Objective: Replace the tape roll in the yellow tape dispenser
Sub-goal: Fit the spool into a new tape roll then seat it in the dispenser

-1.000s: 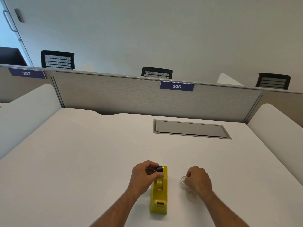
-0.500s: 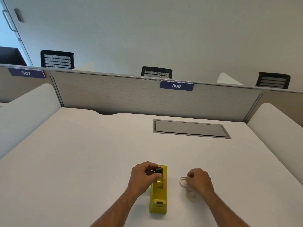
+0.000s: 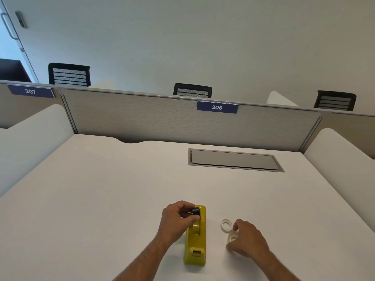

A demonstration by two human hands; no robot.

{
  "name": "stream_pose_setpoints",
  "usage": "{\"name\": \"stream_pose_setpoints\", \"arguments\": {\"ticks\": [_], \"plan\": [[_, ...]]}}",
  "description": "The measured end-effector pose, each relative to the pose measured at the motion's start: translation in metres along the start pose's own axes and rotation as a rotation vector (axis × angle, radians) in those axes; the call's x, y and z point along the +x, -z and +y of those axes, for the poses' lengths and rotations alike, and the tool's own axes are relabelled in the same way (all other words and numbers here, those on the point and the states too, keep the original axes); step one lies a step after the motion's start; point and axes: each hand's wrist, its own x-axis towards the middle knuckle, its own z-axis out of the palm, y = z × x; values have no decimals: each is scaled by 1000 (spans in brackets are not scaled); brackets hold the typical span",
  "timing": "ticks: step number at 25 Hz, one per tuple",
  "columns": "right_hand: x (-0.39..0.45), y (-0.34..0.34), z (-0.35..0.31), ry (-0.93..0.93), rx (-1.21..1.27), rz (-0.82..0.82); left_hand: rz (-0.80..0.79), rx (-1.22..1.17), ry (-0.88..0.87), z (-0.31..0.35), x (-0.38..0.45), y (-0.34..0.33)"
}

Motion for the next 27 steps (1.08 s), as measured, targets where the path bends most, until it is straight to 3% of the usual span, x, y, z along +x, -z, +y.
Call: {"name": "stream_pose_setpoints", "arguments": {"ticks": [3,5,8,11,15,27], "plan": [[-4,5,-5,16,123,37,-3,-3,-1,1,-1,-1],[-5,9,-8,35,411,51,1,-10,-8,2,-2,-1],[-8,17,-17,66,1009,-132,3,-30,-22,6,-4,-3],[-9,23,-26,165,1250,-280,5,-47,-40,10,-6,-5],[-8,25,-37,212,1385,-349,-3,-32,-73,15,-7,-9],[-10,25,-52,288,1394,-346,-16,-62,-122,21,-7,-10]]}}
